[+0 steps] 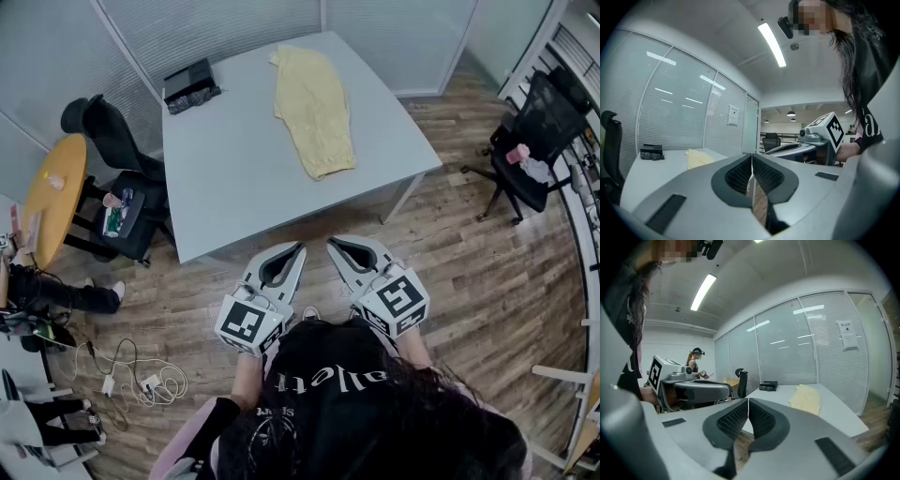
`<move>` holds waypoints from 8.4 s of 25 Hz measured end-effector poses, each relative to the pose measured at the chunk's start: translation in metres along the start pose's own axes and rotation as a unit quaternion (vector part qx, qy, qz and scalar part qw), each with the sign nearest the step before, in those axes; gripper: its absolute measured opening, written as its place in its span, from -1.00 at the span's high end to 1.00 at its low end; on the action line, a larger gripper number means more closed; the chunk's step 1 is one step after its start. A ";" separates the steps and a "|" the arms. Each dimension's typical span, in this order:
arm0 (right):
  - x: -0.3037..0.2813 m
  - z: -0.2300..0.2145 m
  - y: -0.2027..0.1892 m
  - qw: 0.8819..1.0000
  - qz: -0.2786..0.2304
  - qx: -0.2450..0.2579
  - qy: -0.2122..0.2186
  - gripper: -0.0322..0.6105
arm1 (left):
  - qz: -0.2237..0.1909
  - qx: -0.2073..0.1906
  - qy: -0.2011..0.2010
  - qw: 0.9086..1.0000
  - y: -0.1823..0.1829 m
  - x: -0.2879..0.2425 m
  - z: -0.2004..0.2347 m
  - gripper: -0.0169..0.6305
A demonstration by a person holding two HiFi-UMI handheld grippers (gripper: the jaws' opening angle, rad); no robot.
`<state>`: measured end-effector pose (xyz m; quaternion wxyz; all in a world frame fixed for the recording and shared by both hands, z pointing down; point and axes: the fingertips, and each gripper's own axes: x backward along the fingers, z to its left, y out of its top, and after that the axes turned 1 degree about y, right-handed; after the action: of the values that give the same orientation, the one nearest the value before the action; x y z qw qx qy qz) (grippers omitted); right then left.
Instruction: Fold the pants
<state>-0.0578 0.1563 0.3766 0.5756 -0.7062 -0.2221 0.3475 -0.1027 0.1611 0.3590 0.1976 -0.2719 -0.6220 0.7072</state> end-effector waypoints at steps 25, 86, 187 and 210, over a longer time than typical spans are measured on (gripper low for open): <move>-0.039 0.022 -0.013 0.999 0.012 -0.033 -0.020 0.82 | 0.002 -0.002 -0.023 1.000 -0.014 0.028 0.034 0.87; -0.110 -0.260 -0.077 0.981 0.119 -0.106 0.113 0.82 | 0.140 0.052 0.173 0.973 -0.057 -0.199 0.130 0.87; -0.125 -0.290 0.000 0.949 0.240 -0.083 0.187 0.65 | 0.121 -0.073 -0.073 0.987 0.001 -0.261 0.188 0.64; -0.369 -0.509 -0.096 0.956 0.294 0.018 -0.006 0.63 | 0.237 -0.048 0.027 0.970 -0.115 -0.427 0.401 0.64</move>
<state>0.0869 -0.4194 0.6050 0.4592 -0.7280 -0.0021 0.5091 -0.0319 -0.3956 0.5632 0.0274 -0.4397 -0.5677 0.6955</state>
